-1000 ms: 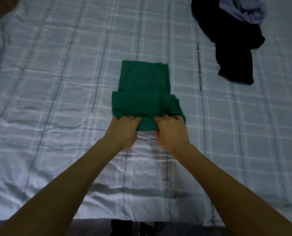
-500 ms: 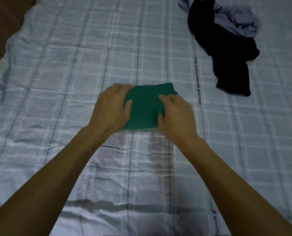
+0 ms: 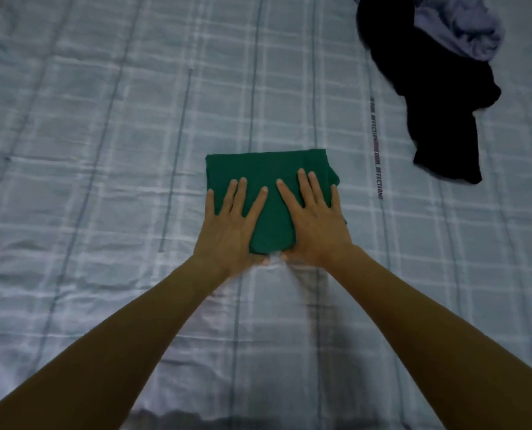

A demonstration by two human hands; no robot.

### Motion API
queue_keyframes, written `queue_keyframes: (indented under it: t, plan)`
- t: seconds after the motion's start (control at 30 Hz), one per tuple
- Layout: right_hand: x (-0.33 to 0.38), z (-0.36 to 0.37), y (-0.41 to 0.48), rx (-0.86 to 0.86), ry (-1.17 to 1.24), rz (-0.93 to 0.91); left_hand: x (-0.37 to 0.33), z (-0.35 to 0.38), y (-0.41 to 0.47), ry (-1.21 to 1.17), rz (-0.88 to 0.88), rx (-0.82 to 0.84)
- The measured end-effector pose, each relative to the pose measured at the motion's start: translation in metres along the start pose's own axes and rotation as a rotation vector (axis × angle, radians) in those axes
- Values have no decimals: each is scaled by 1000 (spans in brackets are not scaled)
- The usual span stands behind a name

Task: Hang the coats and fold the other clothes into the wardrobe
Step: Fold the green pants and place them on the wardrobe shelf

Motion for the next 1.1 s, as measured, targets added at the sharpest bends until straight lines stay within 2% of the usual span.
queue_keyframes:
  t: [0.13, 0.23, 0.37, 0.5, 0.6, 0.73, 0.83, 1.1]
  plan:
    - [-14, 15, 9, 57, 148, 15, 0, 9, 11, -59, 48, -1]
    - [-15, 8, 9, -54, 178, 17, -2, 0, 13, -55, 35, -95]
    - [-9, -4, 12, -218, 19, 44, -8, -4, 19, 60, -48, -52]
    - [-8, -13, 13, -321, -36, -10, -16, -14, 20, 127, 5, -167]
    - [-6, -33, 5, -344, -11, -82, -21, -39, 11, 78, -8, -182]
    - [0, -99, -7, -397, -13, -162, -24, -111, -12, 78, -93, -232]
    - [21, -177, -20, -465, 5, -242, -17, -193, -42, 116, -148, -337]
    - [141, -405, -72, -774, 53, -536, 38, -416, -172, 279, -432, -568]
Point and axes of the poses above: each hand's wrist, its own y-axis towards the middle knuckle, its own z-axis out of the palm, x = y × z, the point moved 9 cm from there along y, towards the middle knuckle, and after that the axes turned 6 degrees about -z, right-handed, at the moved point
